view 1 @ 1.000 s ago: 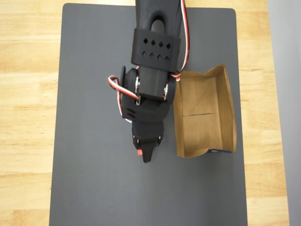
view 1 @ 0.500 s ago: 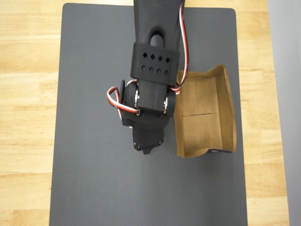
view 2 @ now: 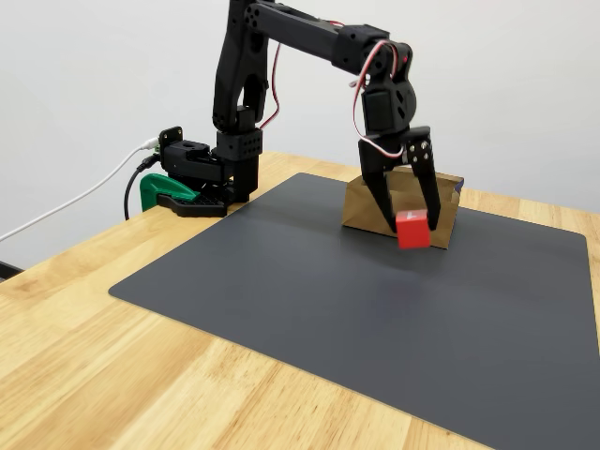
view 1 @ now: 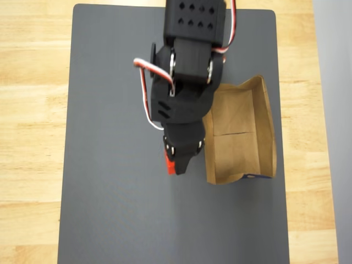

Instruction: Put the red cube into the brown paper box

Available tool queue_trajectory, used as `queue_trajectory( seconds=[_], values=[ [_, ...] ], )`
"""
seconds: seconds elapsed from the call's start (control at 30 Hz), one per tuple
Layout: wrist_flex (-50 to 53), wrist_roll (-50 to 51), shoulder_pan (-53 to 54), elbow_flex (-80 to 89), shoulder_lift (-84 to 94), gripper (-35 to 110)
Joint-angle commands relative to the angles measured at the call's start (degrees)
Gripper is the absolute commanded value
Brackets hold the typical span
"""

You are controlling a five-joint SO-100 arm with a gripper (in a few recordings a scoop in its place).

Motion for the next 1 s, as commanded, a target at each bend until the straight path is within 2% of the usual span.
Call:
queue_trajectory(
  seconds=[0.0,0.17,0.33,0.63,0.97],
  values=[
    [-1.6,0.4,-0.8,6.2,15.3,0],
    [-4.0,2.5,-6.0,16.3,31.1,0],
    [-0.3,6.3,-13.6,18.5,36.5,0],
    [-1.6,13.1,-20.0,16.8,19.9,0],
    [-2.9,11.2,-20.8,14.6,11.1,0]
  ],
)
